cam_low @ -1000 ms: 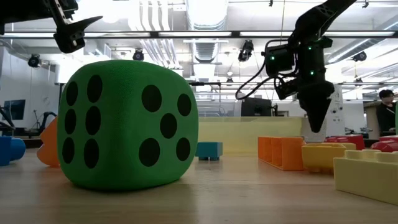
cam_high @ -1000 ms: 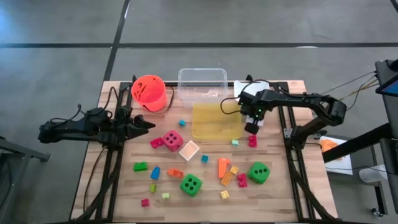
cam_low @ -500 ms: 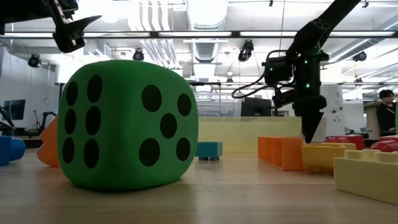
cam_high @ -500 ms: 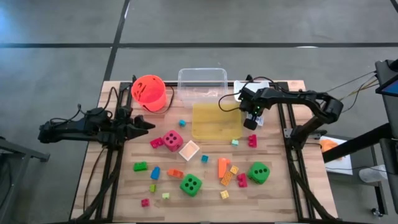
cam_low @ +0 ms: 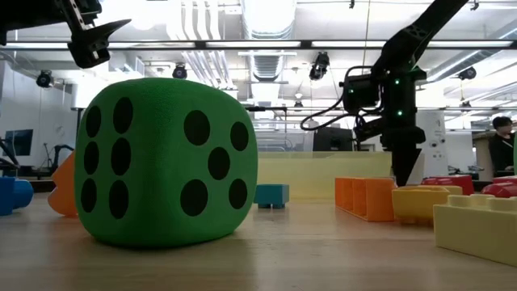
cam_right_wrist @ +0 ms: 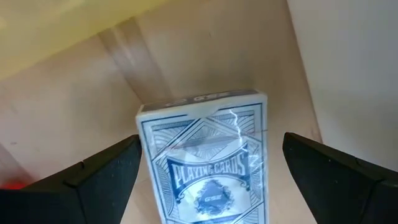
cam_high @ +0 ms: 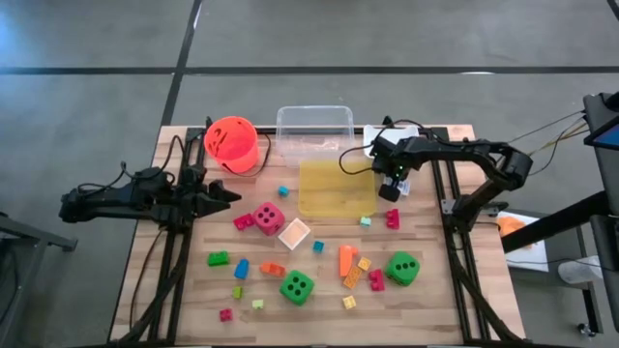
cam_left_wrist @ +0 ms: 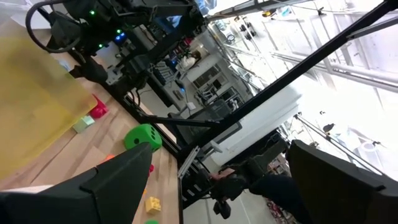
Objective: Pick & Place Toys
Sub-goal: Put the blue game card into the white bin
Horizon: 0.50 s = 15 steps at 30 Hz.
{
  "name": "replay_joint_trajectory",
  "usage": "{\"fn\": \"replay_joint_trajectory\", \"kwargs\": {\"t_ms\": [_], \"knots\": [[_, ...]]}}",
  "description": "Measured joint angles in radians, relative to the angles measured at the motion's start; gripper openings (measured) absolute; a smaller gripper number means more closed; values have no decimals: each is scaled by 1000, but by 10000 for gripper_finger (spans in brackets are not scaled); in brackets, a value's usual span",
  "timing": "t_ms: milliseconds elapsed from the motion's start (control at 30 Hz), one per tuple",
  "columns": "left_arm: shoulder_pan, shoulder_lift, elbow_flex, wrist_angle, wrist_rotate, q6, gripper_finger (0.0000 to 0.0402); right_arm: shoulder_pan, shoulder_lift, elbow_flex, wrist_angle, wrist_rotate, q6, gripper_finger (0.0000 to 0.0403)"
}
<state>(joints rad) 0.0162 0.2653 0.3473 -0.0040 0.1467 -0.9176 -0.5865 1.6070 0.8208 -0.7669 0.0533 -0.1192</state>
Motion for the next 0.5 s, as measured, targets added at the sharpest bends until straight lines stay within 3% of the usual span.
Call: {"fn": "replay_joint_trajectory", "kwargs": {"t_ms": [133, 300, 500], "knots": [[0, 0, 0, 0, 3, -5, 370, 23, -2, -1, -34, -17, 12, 384], [0, 1, 0, 0, 3, -9, 370, 44, 12, -10, -57, -139, 33, 384], [0, 7, 0, 11, 4, -22, 370, 52, -2, -3, -62, -103, 58, 384]]}}
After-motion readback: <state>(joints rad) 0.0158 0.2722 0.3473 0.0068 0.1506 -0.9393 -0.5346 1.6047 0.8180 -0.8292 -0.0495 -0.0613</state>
